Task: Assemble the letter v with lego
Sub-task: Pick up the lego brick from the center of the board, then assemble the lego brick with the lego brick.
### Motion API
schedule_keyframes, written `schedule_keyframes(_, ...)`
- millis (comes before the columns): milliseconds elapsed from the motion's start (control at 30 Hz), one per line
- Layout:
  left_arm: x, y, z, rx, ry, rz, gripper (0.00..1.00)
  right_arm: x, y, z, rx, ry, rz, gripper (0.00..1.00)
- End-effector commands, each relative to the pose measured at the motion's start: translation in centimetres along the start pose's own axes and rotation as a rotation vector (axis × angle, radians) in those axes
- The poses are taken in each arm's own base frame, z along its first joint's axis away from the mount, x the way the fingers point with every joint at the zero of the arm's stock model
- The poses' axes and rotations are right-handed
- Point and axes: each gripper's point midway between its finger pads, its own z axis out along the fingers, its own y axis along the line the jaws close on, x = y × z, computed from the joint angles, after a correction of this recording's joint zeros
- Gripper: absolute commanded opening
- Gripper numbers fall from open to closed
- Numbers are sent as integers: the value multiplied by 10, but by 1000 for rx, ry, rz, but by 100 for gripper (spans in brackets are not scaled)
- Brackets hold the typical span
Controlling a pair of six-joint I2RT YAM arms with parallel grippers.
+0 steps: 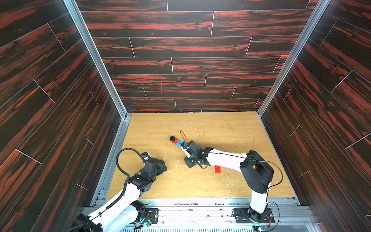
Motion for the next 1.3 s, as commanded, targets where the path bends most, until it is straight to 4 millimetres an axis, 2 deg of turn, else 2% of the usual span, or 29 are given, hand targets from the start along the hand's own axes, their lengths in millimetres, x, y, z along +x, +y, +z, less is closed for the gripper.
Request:
schedule_keyframes(0, -20, -16, 6, 47, -33, -8, 100, -21, 2, -15, -73, -28, -59, 24)
schedule_keyframes(67, -26, -17, 10, 32, -40, 3, 100, -33, 1, -17, -81, -53, -72, 24)
schedule_keyframes(267, -46, -27, 25, 35, -47, 17, 100, -74, -20, -15, -54, -96, -119, 24)
schedule_keyframes(367, -51, -30, 38, 60, -16, -6, 100, -88, -31, -7, -55, -96, -158, 24)
schedule_keyframes(667, -58, -45, 72, 106, 83, 34, 100, -98, -51, 18, -37, -96, -228, 24)
schedule_keyframes(833, -55, -52, 85, 119, 134, 79, 100, -102, -53, 30, -36, -91, -264, 24)
schedule_keyframes(1067, -49, -59, 87, 159, 159, 83, 100, -110, -52, 40, -48, -102, -272, 24)
schedule_keyframes(1267, -43, -66, 82, 219, 174, 96, 100, -109, -54, 57, -48, -78, -294, 24)
